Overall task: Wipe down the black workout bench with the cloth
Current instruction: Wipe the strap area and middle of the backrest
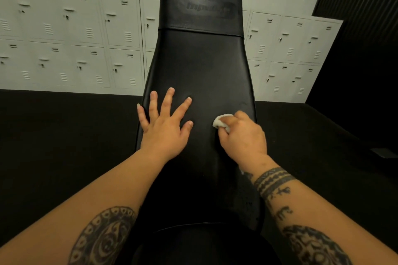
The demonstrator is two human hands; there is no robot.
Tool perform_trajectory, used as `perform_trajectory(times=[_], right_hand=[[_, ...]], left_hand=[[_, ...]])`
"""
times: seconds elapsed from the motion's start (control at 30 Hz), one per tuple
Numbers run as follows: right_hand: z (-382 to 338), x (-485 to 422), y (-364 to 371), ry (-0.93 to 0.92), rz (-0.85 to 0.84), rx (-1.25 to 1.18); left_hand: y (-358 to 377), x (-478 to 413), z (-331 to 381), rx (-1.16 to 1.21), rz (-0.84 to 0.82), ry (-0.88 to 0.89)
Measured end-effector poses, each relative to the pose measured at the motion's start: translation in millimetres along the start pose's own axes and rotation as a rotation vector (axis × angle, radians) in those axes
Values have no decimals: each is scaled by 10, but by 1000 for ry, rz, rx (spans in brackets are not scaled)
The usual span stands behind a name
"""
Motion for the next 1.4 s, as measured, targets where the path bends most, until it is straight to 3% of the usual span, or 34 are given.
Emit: perform_trajectory(times=[0.1, 0.3, 0.5, 0.63, 0.73, 0.9, 1.07, 1.17, 1.23, 1.33, 1.4], right_hand=[[40, 207, 48, -69, -50, 29], [208, -64, -43, 90, 54, -5], [-42, 463, 123, -204, -58, 2], [291, 374, -8, -32, 17, 12], [133, 192, 8, 58, 62, -32], [-225, 595, 243, -190, -21, -78], [172, 356, 36, -17, 71, -28], [38, -5, 4, 71, 97, -49], [-215, -53, 30, 17, 80, -85], [-599, 239, 208, -263, -2, -55], [-514, 349, 225, -318, -12, -46]], left_hand=[[1, 6, 9, 1, -6, 3], [-30, 16, 19, 21, -23, -7], [-65, 45, 54, 33, -42, -26], [-85, 136, 29, 4, -36, 0], [-53, 186, 11, 20, -17, 1], [-23, 205, 20, 49, -6, -5], [-133, 284, -66, 38, -9, 73], [-166, 333, -104, 19, -13, 83], [-163, 342, -113, 45, -25, 51], [-175, 350, -110, 111, -5, 16], [-244, 349, -169, 158, 39, -20]])
Point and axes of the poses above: each hand's wrist, its own x-axis away from the middle knuckle, its own y-axis out of the palm, z = x × y, the point moved 10 cm from there along -x, towards the middle knuckle, and after that the axes turned 5 degrees about z, right-handed, at the moved point
